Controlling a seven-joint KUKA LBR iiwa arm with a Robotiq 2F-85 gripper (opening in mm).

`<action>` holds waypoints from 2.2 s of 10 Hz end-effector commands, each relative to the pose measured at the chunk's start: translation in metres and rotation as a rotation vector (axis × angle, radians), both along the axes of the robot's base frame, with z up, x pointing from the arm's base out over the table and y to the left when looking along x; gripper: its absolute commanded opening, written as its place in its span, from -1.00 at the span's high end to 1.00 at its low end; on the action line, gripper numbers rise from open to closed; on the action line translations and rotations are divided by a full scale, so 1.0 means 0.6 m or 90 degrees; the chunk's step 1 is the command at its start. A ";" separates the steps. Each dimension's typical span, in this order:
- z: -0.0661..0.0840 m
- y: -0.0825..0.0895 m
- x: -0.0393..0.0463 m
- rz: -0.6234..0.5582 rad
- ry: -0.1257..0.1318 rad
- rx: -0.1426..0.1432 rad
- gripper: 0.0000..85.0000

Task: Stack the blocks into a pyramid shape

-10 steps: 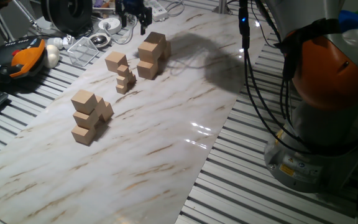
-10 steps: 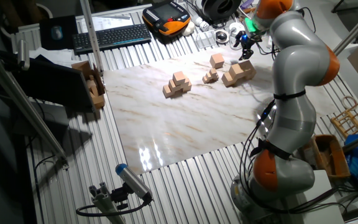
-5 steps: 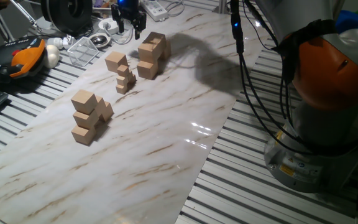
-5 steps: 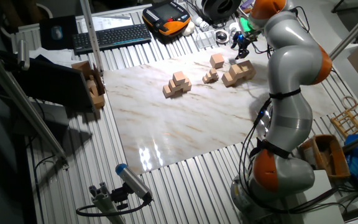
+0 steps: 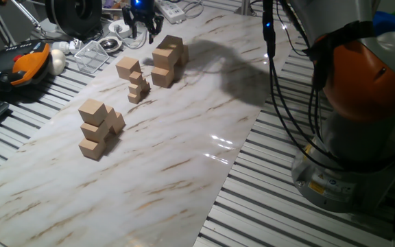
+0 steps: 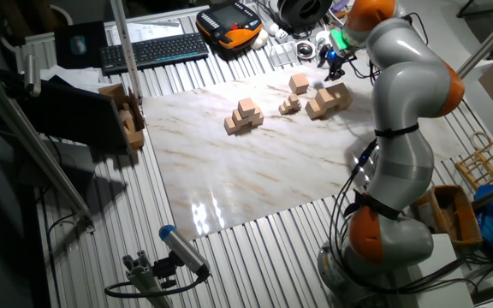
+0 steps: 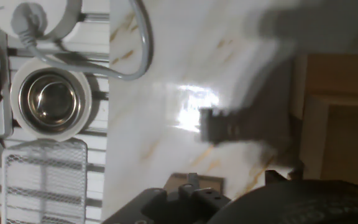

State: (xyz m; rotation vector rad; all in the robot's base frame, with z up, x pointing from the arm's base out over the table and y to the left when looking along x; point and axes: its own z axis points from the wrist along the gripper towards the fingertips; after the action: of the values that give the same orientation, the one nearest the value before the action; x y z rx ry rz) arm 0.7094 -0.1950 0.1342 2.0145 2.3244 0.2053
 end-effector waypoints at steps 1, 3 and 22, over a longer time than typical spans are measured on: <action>0.001 0.000 0.000 0.456 -0.006 -0.018 -0.20; 0.001 -0.001 0.000 0.613 -0.018 -0.030 -0.20; 0.002 -0.004 0.002 1.101 -0.085 -0.129 1.00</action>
State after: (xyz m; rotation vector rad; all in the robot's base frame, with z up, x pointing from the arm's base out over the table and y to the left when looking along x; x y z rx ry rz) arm 0.7105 -0.1978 0.1354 0.9759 2.8183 -0.0033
